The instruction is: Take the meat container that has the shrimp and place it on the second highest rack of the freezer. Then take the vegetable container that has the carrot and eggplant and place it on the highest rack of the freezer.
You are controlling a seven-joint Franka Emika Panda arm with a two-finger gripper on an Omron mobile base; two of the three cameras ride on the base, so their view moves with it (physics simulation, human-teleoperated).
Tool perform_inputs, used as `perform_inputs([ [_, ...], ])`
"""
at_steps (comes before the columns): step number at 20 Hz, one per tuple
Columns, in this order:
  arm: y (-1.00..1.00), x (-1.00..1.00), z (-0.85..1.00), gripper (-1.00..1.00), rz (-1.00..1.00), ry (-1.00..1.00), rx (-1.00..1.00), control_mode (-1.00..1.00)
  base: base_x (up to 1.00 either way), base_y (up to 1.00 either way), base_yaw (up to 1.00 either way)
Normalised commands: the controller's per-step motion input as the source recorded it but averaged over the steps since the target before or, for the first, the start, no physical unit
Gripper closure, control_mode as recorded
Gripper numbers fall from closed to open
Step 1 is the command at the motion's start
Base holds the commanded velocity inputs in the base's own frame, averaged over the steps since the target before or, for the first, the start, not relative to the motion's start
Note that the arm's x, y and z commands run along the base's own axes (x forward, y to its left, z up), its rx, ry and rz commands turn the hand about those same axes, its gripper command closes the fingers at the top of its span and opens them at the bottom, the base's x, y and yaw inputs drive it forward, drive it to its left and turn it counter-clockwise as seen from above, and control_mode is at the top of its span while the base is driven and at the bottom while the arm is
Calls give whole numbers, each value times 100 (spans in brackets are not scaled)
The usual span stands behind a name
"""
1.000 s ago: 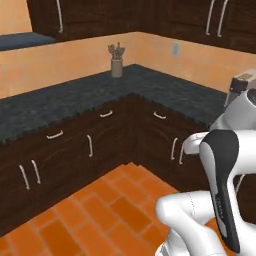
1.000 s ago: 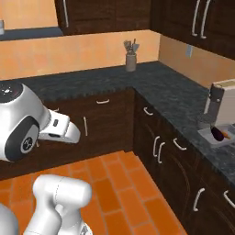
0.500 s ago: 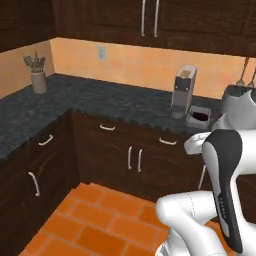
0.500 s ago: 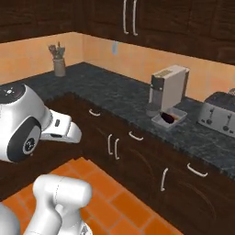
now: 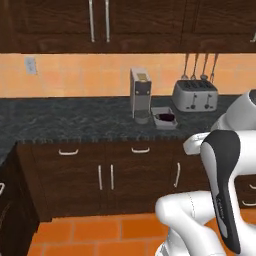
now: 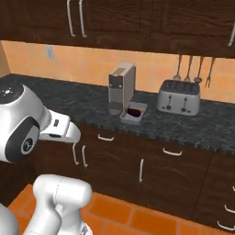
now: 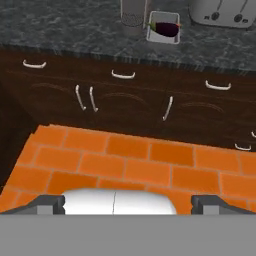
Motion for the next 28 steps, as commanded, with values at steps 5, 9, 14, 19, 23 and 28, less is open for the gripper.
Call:
perform_inputs([
  [5, 0, 0, 0, -100, 0, 0, 0, 100, 69, 60, -54],
  [9, 0, 0, 0, -100, 0, 0, 0, 100, 68, 67, -41],
  [14, 0, 0, 0, -100, 0, 0, 0, 100, 64, 44, -13],
  [19, 0, 0, 0, -100, 0, 0, 0, 100, 57, 4, 9],
  [23, 0, 0, 0, -100, 0, 0, 0, 100, 32, 0, 22],
  [28, 0, 0, 0, -100, 0, 0, 0, 100, 27, 0, 24],
])
